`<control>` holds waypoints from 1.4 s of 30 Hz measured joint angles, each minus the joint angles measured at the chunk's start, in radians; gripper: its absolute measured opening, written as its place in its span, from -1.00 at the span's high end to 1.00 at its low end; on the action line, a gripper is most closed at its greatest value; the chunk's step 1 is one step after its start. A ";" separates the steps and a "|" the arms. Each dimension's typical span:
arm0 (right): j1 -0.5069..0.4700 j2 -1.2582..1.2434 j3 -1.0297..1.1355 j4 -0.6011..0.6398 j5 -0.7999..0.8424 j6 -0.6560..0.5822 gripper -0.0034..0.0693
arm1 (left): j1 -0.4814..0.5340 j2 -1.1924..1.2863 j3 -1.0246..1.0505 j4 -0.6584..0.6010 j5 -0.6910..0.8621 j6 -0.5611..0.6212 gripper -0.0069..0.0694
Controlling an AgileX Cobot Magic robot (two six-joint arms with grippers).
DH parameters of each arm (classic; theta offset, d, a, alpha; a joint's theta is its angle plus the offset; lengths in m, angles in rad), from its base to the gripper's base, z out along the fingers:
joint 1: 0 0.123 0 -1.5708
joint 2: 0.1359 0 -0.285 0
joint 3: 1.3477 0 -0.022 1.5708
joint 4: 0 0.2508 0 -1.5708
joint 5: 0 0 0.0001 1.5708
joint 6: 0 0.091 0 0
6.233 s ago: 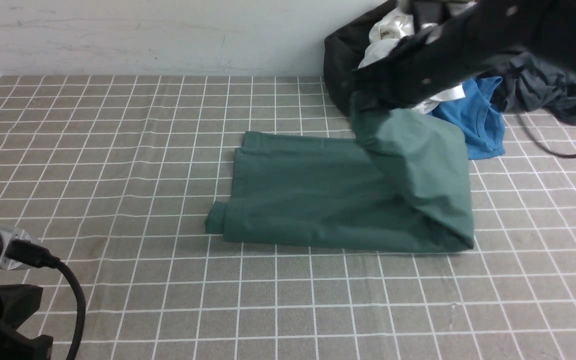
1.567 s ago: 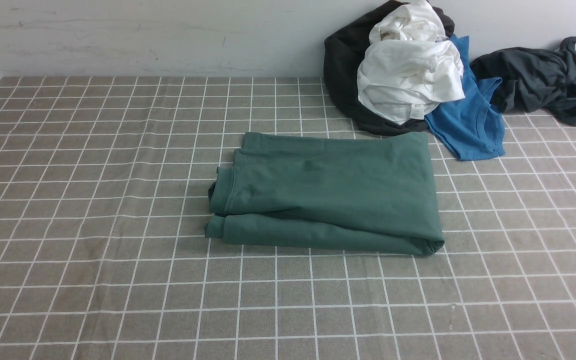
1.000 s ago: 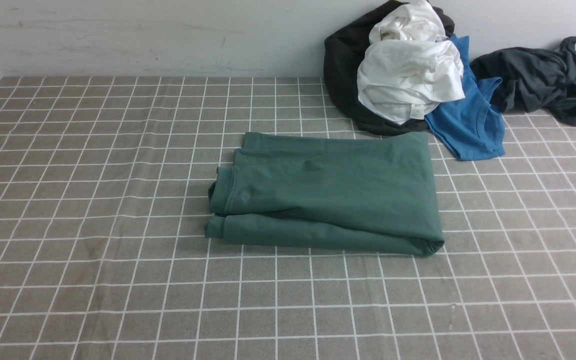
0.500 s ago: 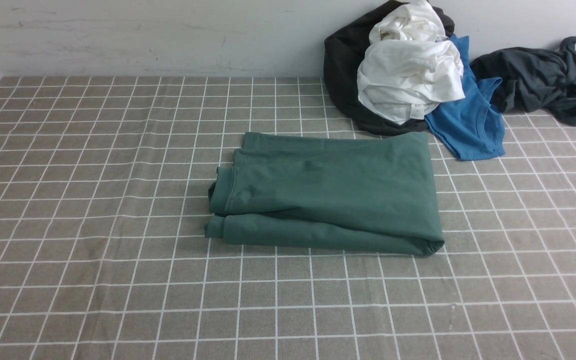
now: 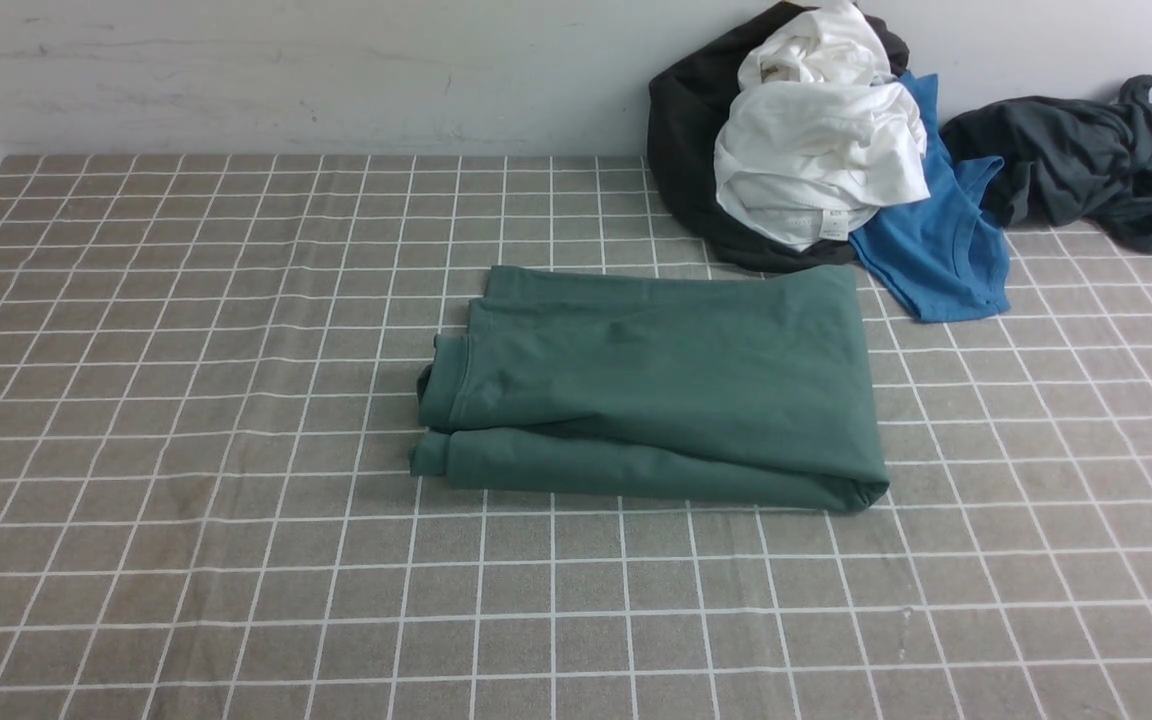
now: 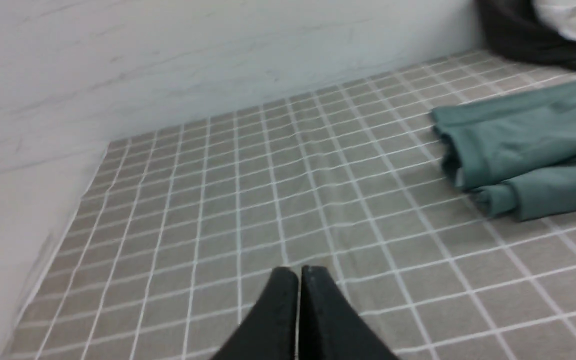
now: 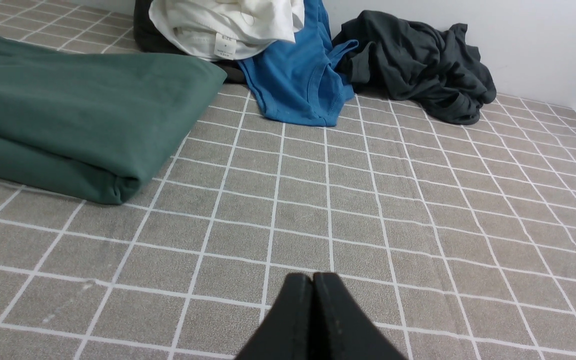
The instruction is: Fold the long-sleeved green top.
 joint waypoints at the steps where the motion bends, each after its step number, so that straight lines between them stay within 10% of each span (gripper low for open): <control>1: 0.000 0.000 0.000 0.000 0.000 0.000 0.94 | 0.003 0.000 0.022 0.032 -0.009 -0.053 0.84; 9: 0.000 0.000 0.000 0.000 0.000 0.000 0.94 | 0.007 0.000 0.177 0.114 -0.075 -0.250 0.84; 42: 0.000 0.000 0.000 0.000 0.000 0.000 0.94 | 0.007 0.000 0.179 -0.125 -0.081 -0.039 0.84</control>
